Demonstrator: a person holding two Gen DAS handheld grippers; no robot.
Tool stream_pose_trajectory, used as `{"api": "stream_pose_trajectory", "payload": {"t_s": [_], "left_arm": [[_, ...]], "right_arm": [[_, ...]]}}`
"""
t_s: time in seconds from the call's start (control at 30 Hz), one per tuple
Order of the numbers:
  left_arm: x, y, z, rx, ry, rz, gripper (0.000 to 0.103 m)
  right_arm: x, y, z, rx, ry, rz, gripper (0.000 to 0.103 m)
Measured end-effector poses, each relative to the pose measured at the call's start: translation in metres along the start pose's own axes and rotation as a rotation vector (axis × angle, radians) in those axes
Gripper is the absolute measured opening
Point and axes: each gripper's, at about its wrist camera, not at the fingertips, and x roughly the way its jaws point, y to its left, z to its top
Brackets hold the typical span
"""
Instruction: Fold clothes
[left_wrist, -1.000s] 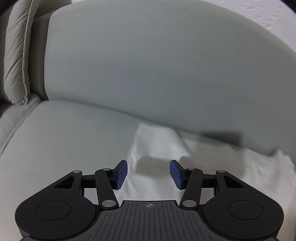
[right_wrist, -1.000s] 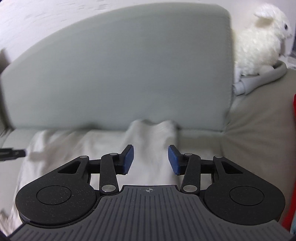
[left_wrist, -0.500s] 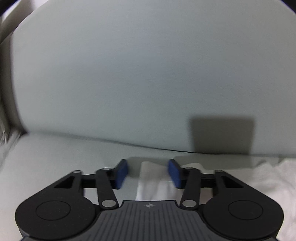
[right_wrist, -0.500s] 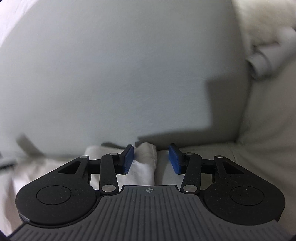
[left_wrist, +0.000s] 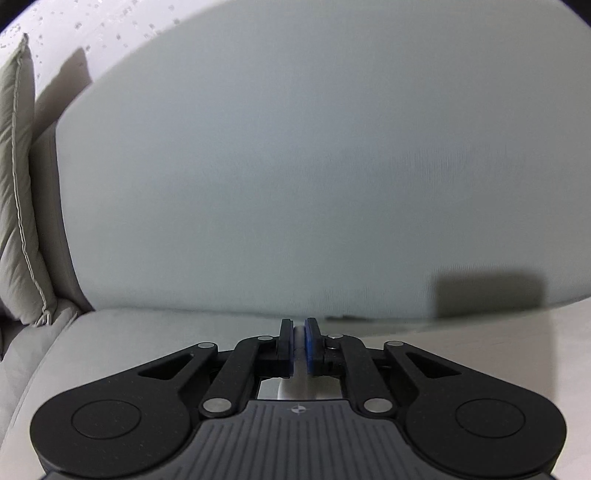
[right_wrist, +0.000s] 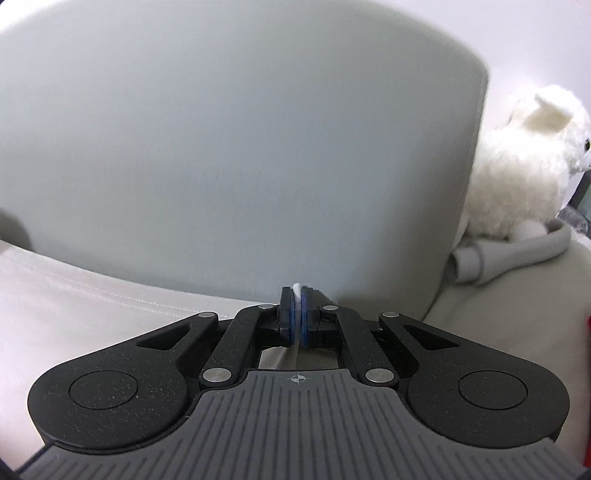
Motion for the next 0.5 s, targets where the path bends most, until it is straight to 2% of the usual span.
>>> {"api": "stream_pose_trajectory", "payload": {"t_s": [0.03, 0.1, 0.13, 0.17, 0.27, 0.4, 0.5], "left_arm": [[-0.001, 0.0, 0.003, -0.001, 0.004, 0.01, 0.019], [-0.007, 0.008, 0.01, -0.047, 0.011, 0.017, 0.027], [-0.012, 0.014, 0.014, -0.079, 0.007, 0.02, 0.038], [-0.013, 0.017, 0.017, -0.102, 0.005, 0.017, 0.045], [-0.031, 0.038, 0.021, -0.197, 0.035, -0.013, 0.045], [-0.061, 0.047, 0.017, -0.197, 0.09, -0.007, 0.045], [-0.086, 0.048, 0.009, -0.177, 0.138, -0.038, 0.052]], "right_arm": [[0.002, 0.0, 0.0, 0.007, 0.015, -0.006, 0.012], [0.0, -0.002, 0.002, 0.055, 0.026, -0.012, 0.036], [-0.007, -0.007, 0.006, 0.108, 0.021, -0.018, 0.052], [-0.013, -0.011, 0.009, 0.135, 0.013, -0.017, 0.055], [-0.037, -0.018, 0.018, 0.152, 0.002, 0.009, 0.056], [-0.073, -0.018, 0.021, 0.139, 0.0, 0.027, 0.064], [-0.11, -0.017, 0.017, 0.109, 0.057, 0.052, 0.065]]}}
